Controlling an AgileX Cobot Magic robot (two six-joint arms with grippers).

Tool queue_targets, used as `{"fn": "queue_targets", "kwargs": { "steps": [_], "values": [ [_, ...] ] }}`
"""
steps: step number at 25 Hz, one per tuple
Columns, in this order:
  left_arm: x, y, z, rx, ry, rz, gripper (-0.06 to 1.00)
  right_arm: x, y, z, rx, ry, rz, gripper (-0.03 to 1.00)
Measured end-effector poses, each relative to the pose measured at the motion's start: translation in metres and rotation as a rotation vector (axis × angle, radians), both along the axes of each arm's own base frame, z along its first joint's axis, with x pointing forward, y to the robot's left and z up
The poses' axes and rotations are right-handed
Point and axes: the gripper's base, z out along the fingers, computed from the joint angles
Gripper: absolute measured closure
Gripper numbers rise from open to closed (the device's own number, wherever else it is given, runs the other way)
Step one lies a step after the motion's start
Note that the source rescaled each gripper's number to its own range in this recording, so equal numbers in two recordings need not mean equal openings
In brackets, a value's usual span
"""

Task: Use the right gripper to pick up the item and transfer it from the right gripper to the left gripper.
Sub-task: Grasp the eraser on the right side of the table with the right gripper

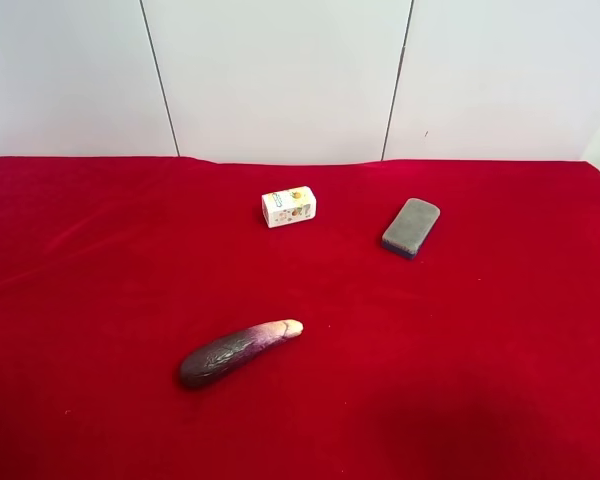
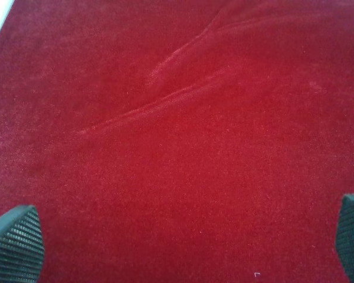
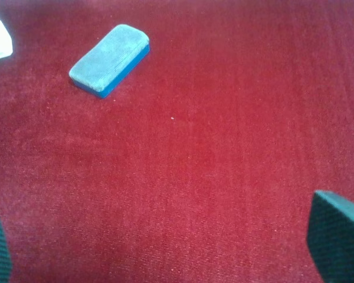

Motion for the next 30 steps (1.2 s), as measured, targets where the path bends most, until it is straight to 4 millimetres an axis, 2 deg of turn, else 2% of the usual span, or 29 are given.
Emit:
{"fn": "queue_targets", "kwargs": {
  "steps": [30],
  "values": [
    [0.0,0.0001,0.0,0.001,0.0,0.001,-0.06,0.0,0.0,0.0,0.0,0.0,0.0,-0.03]
  ]
}}
